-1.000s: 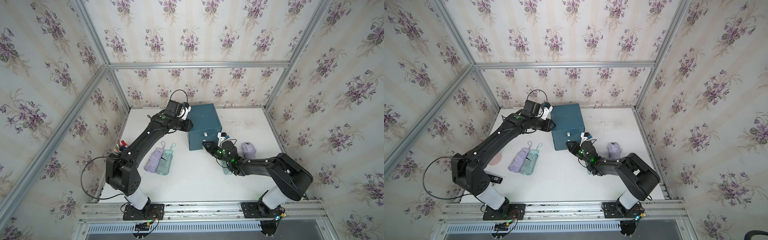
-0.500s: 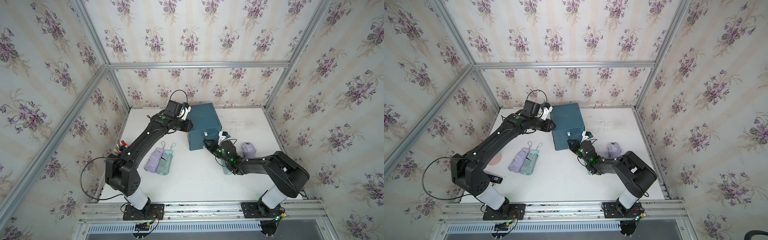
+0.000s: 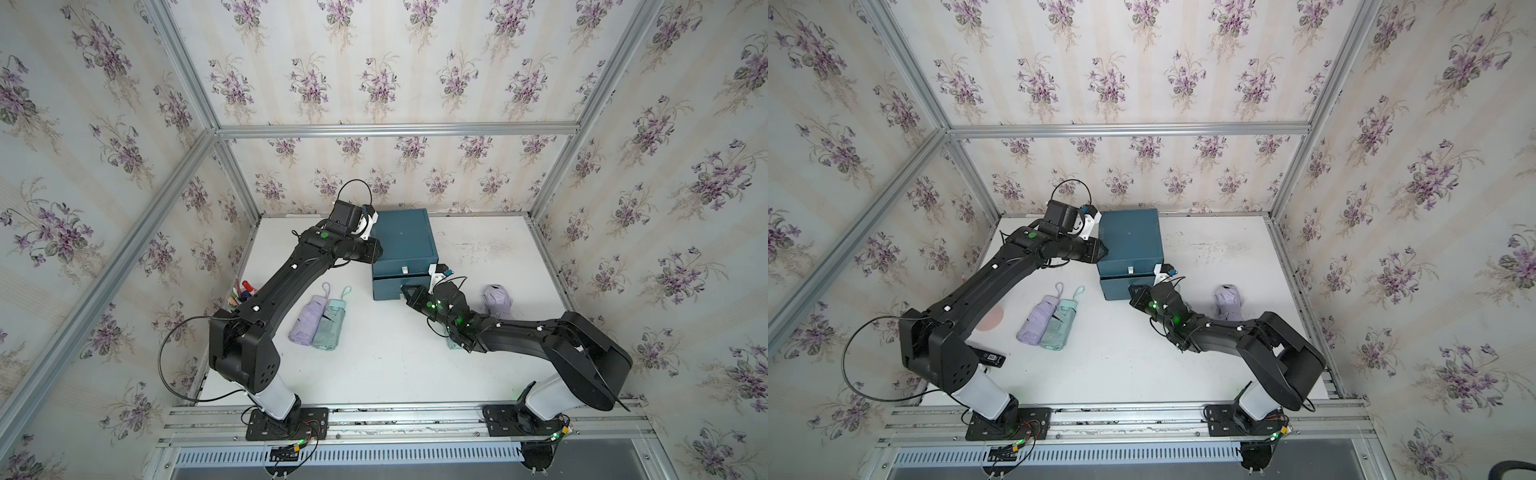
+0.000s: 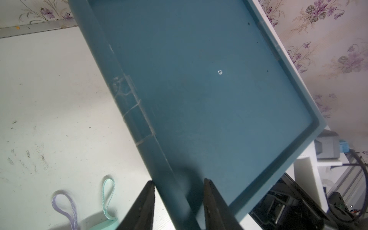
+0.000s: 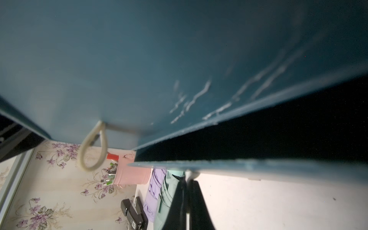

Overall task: Place the umbrella in the drawer by color
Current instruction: Open the drawer in the storage box.

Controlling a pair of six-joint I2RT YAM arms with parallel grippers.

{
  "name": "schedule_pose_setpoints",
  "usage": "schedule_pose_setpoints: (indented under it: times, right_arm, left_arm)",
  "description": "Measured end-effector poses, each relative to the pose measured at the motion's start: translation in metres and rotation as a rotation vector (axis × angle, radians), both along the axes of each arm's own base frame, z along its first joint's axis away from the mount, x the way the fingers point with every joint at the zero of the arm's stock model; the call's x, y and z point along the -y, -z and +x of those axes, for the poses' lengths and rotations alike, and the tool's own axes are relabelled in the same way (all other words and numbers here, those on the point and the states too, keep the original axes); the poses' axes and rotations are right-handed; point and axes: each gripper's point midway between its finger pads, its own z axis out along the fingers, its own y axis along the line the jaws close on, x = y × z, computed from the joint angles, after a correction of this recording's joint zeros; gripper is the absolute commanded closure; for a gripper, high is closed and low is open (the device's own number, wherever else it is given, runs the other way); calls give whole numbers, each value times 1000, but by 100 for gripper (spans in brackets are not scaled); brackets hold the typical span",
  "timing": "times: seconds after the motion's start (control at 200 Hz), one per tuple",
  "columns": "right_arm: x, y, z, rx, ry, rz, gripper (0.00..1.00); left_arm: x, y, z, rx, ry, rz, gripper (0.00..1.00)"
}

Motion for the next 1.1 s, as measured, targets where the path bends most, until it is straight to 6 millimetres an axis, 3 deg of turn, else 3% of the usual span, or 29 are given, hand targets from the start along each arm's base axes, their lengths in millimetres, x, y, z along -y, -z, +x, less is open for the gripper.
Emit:
schedule_pose_setpoints:
  times: [0.2, 0.495, 0.664, 1.099]
  right_arm:
    - [2, -1, -25, -6, -21, -44, 100]
    - [22, 4, -62, -14, -15, -100, 100]
    - [21, 7, -81, -14, -39, -128, 100]
    - [19, 19, -95, -38, -47, -162, 100]
  left_arm:
    - [1, 3, 1, -6, -20, -20, 60]
    - [4, 14, -3, 24, -69, -133, 62]
    - [5, 14, -2, 43, -85, -165, 62]
    - [4, 8, -1, 54, -96, -170, 58]
